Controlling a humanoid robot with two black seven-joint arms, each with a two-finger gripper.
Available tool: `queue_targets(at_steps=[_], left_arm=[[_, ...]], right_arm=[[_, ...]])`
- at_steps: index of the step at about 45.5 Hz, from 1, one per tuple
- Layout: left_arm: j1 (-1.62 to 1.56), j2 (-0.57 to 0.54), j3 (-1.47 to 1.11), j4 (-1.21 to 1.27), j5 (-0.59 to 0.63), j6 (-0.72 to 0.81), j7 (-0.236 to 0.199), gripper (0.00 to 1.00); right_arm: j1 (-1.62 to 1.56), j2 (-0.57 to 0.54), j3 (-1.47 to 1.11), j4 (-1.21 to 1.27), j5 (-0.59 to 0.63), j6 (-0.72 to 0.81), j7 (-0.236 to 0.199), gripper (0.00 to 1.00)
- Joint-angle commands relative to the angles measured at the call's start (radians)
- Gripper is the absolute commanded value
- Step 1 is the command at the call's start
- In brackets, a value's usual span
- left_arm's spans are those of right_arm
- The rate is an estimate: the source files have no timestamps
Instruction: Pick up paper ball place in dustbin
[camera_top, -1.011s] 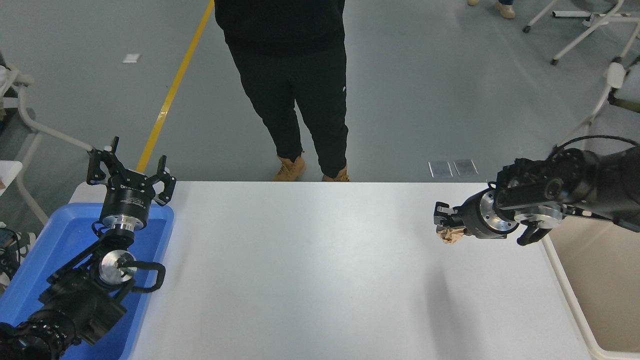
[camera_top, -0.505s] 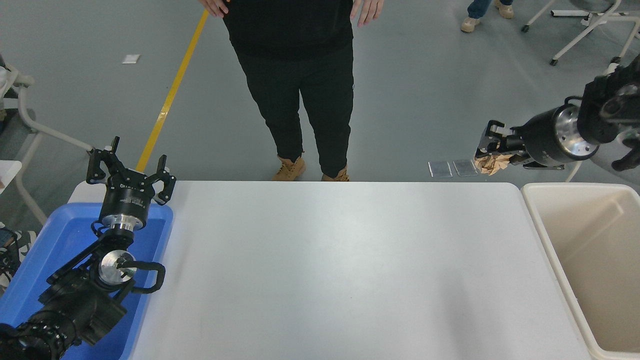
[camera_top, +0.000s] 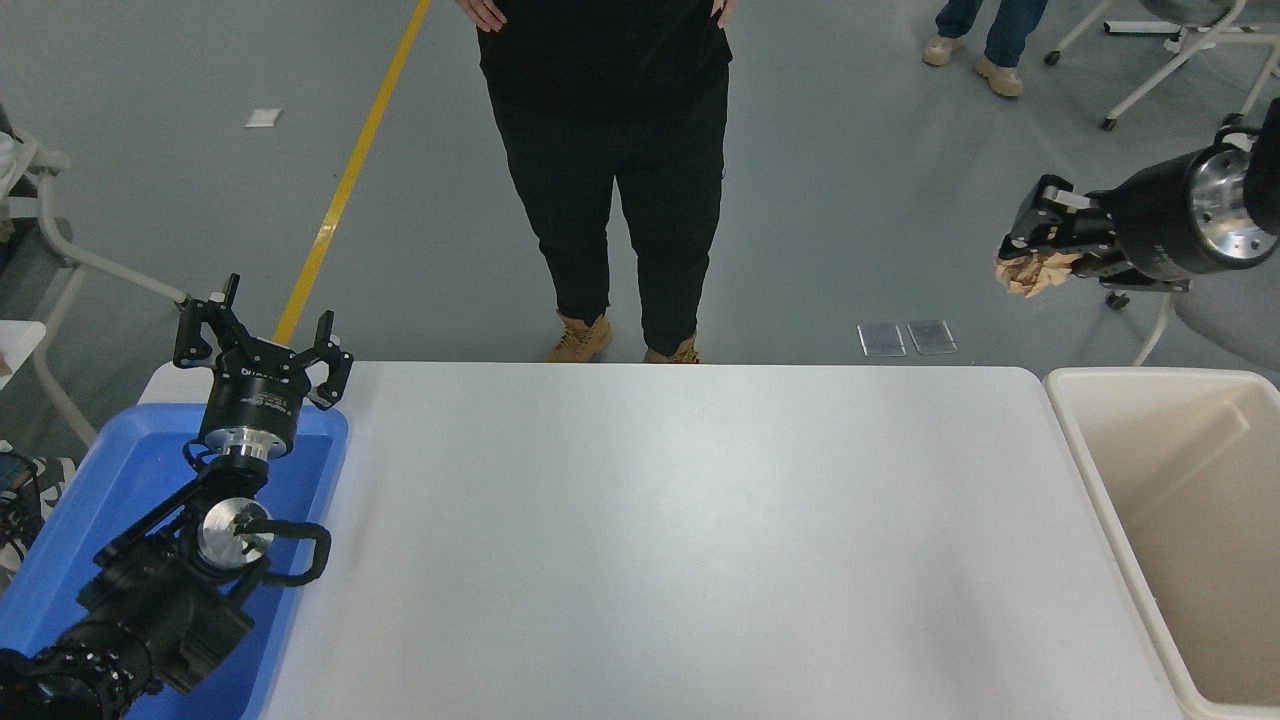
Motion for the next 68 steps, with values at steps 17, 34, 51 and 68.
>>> queue_targets(at_steps=[17, 34, 51, 68], left_arm=[[0.000, 0.000, 0.000, 0.000, 0.000, 0.001, 0.000, 0.99], [0.000, 0.000, 0.000, 0.000, 0.000, -0.001, 0.000, 0.99], [0.000, 0.000, 0.000, 0.000, 0.000, -0.001, 0.000, 0.99], [0.000, 0.000, 0.000, 0.000, 0.000, -0.001, 0.000, 0.99]], right_arm=[[-0.928, -0.143, 0.558, -0.557, 0.024, -0.256, 0.000, 0.00], [-1.310, 0.087, 0.739, -0.996, 0.211, -0.285, 0.000, 0.00], [-1.373, 0.158, 0.730, -1.029, 0.251, -0.291, 0.000, 0.31], [-1.373, 0.156, 0.727, -1.031, 0.250, -0.292, 0.000, 0.99]])
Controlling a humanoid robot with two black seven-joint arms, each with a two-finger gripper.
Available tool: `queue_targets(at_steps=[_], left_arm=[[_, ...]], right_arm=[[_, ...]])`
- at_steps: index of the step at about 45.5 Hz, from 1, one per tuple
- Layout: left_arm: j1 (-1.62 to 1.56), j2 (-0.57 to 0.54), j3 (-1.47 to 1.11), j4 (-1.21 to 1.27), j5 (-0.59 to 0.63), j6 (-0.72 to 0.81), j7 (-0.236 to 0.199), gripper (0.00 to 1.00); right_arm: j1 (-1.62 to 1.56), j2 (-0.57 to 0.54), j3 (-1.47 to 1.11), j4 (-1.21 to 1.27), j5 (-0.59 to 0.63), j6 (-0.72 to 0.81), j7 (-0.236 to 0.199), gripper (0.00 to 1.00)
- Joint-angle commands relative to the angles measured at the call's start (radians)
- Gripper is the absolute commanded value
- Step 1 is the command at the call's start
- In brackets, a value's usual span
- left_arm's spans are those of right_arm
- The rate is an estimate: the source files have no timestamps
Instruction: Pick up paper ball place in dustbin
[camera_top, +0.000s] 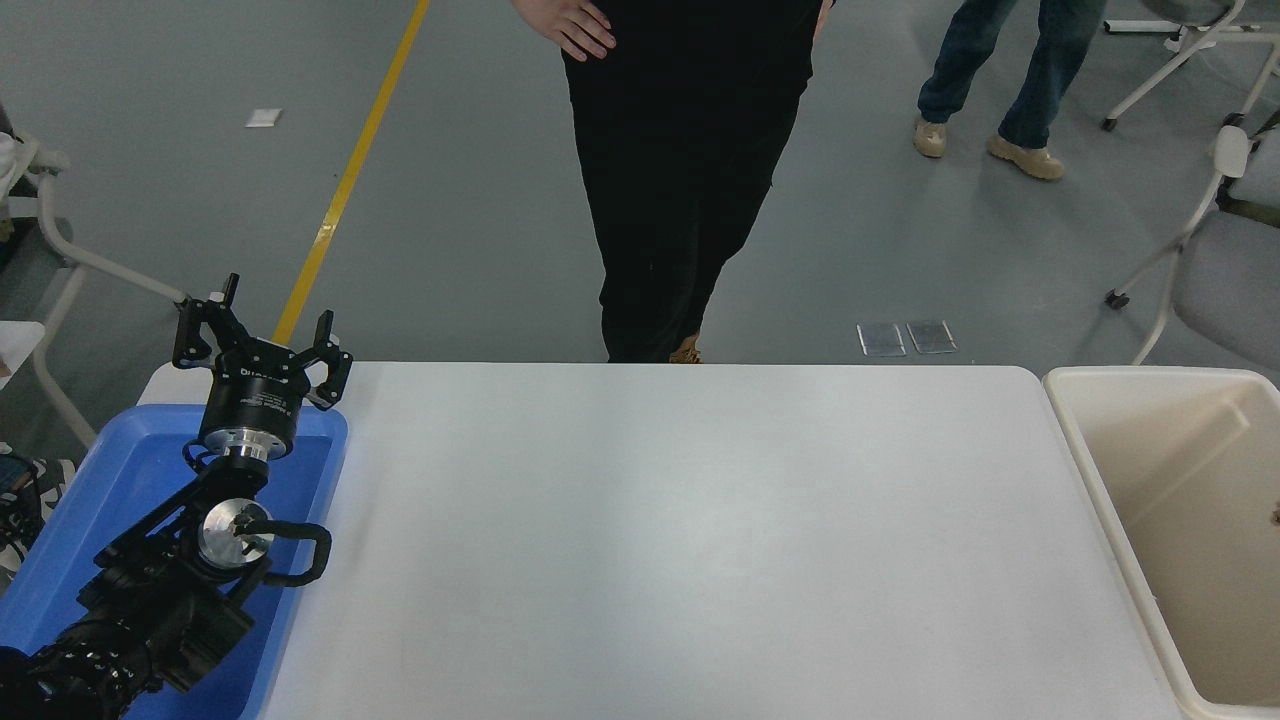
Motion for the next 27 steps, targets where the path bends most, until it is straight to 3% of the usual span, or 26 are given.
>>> queue_targets(at_steps=[1, 15, 27], left_arm=[[0.000, 0.000, 0.000, 0.000, 0.000, 0.000, 0.000, 0.99], [0.000, 0.000, 0.000, 0.000, 0.000, 0.000, 0.000, 0.99], [0.000, 0.000, 0.000, 0.000, 0.002, 0.000, 0.000, 0.99]], right_arm=[[-0.011, 0.007, -0.001, -0.009, 0.002, -0.002, 0.000, 0.99], [0.010, 0.004, -0.001, -0.003, -0.011, 0.008, 0.002, 1.00], [0.206, -0.023, -0.004, 0.013, -0.018, 0.023, 0.000, 1.00]])
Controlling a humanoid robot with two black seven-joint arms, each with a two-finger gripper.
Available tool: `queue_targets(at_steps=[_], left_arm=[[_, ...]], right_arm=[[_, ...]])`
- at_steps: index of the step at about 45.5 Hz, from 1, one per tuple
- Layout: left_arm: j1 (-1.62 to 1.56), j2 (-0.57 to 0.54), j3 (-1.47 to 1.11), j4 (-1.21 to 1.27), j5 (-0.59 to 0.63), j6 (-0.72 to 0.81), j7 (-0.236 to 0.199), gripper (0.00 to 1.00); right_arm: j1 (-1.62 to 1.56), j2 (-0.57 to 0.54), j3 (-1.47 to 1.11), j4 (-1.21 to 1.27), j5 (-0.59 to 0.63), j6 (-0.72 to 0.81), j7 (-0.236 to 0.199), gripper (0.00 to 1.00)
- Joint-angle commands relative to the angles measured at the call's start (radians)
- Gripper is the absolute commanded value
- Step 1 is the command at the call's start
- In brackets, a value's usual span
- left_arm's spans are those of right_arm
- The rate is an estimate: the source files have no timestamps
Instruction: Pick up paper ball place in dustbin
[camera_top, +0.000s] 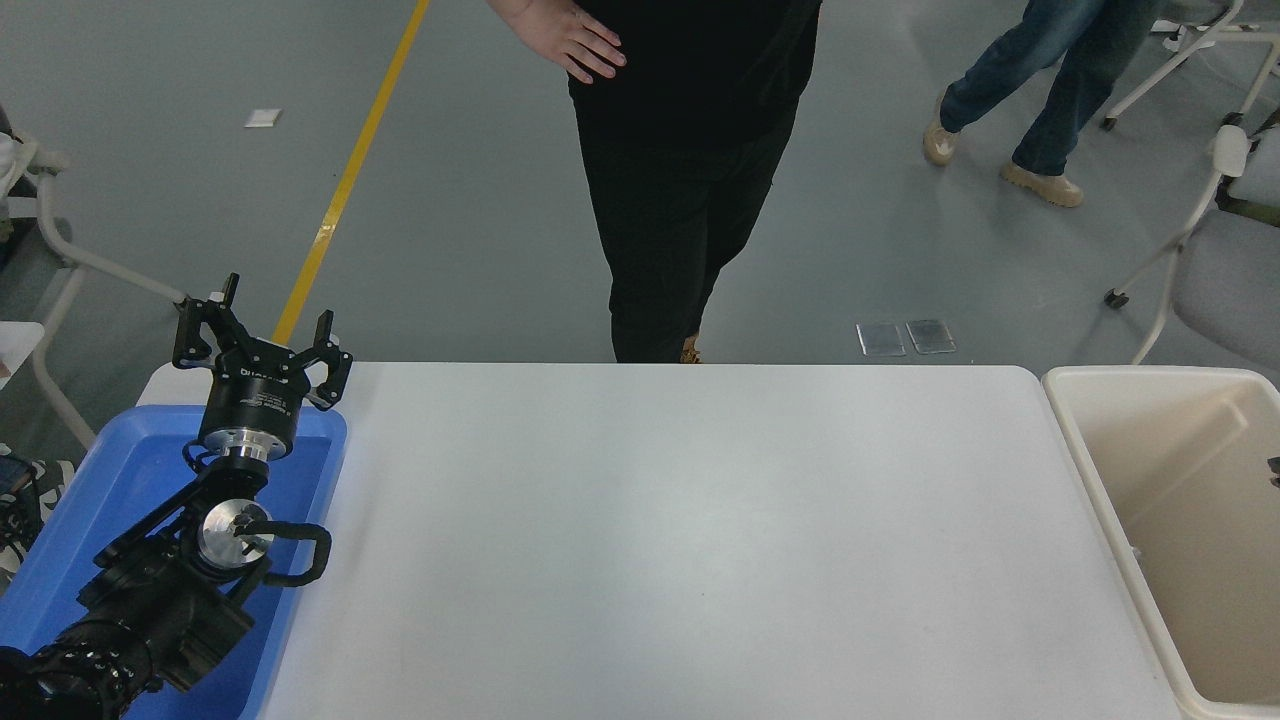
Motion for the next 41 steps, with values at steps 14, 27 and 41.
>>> queue_targets(at_steps=[14, 27, 41], left_arm=[[0.000, 0.000, 0.000, 0.000, 0.000, 0.000, 0.001, 0.99], [0.000, 0.000, 0.000, 0.000, 0.000, 0.000, 0.000, 0.99], [0.000, 0.000, 0.000, 0.000, 0.000, 0.000, 0.000, 0.99]], right_arm=[[0.567, -0.034, -0.336, 0.338, -0.033, 0.040, -0.004, 1.00], [0.911, -0.026, -0.621, 0.735, -0.034, 0.056, -0.007, 1.00], [1.211, 0.045, -0.816, 1.041, -0.059, 0.159, -0.009, 1.00]])
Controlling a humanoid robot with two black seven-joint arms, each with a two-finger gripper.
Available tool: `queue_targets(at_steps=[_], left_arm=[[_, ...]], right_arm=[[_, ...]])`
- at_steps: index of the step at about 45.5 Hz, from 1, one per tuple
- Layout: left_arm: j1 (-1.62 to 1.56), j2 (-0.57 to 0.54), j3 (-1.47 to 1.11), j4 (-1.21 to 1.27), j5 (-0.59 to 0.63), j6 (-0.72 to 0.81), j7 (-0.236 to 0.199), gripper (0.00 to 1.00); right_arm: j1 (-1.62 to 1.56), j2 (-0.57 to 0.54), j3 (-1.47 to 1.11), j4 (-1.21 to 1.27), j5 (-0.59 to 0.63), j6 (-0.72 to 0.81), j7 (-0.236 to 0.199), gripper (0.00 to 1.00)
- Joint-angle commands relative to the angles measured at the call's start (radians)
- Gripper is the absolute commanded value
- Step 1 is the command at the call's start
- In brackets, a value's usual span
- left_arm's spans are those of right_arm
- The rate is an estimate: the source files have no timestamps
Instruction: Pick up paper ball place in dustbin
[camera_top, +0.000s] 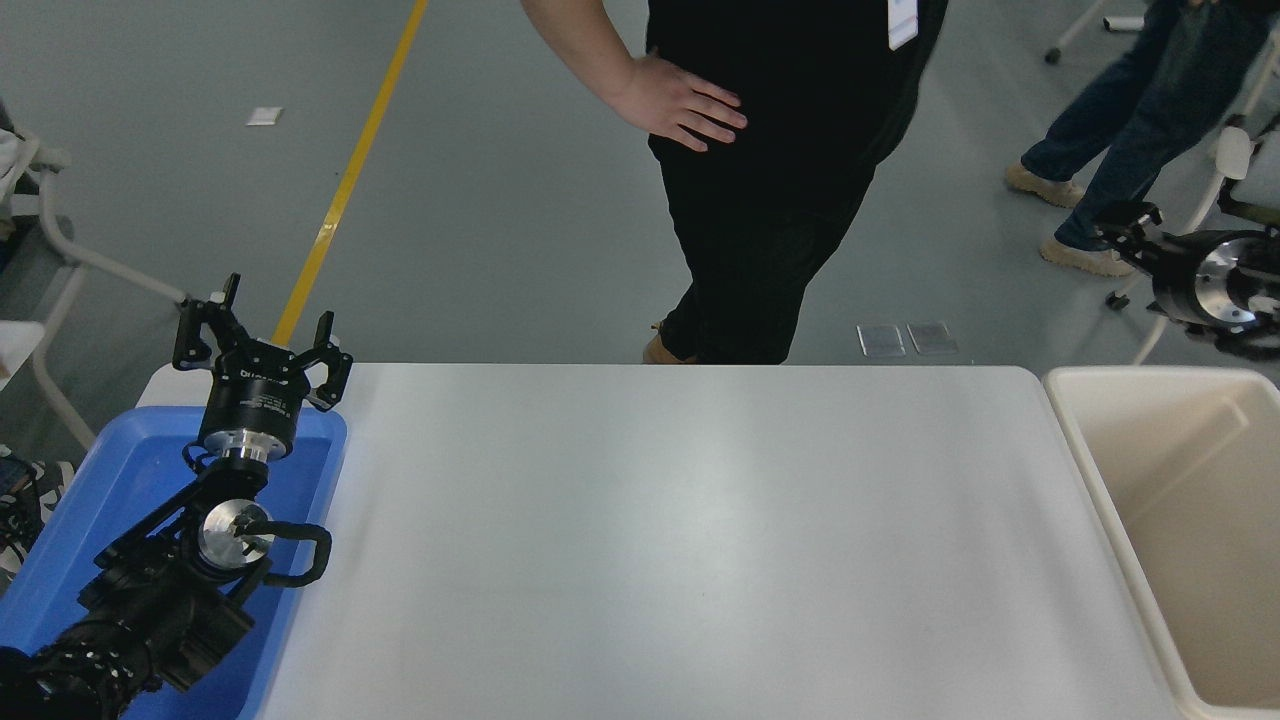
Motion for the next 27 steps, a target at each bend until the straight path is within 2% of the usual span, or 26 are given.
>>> queue_targets(at_steps=[1, 13, 27], left_arm=[[0.000, 0.000, 0.000, 0.000, 0.000, 0.000, 0.000, 0.99], [0.000, 0.000, 0.000, 0.000, 0.000, 0.002, 0.000, 0.99], [0.000, 0.000, 0.000, 0.000, 0.000, 0.002, 0.000, 0.99]], right_arm=[[0.263, 0.052, -0.175, 0.263, -0.026, 0.099, -0.001, 1.00], [0.442, 0.141, -0.212, 0.424, -0.072, 0.292, -0.001, 1.00], [0.539, 0.289, -0.209, 0.481, -0.074, 0.444, -0.001, 1.00]])
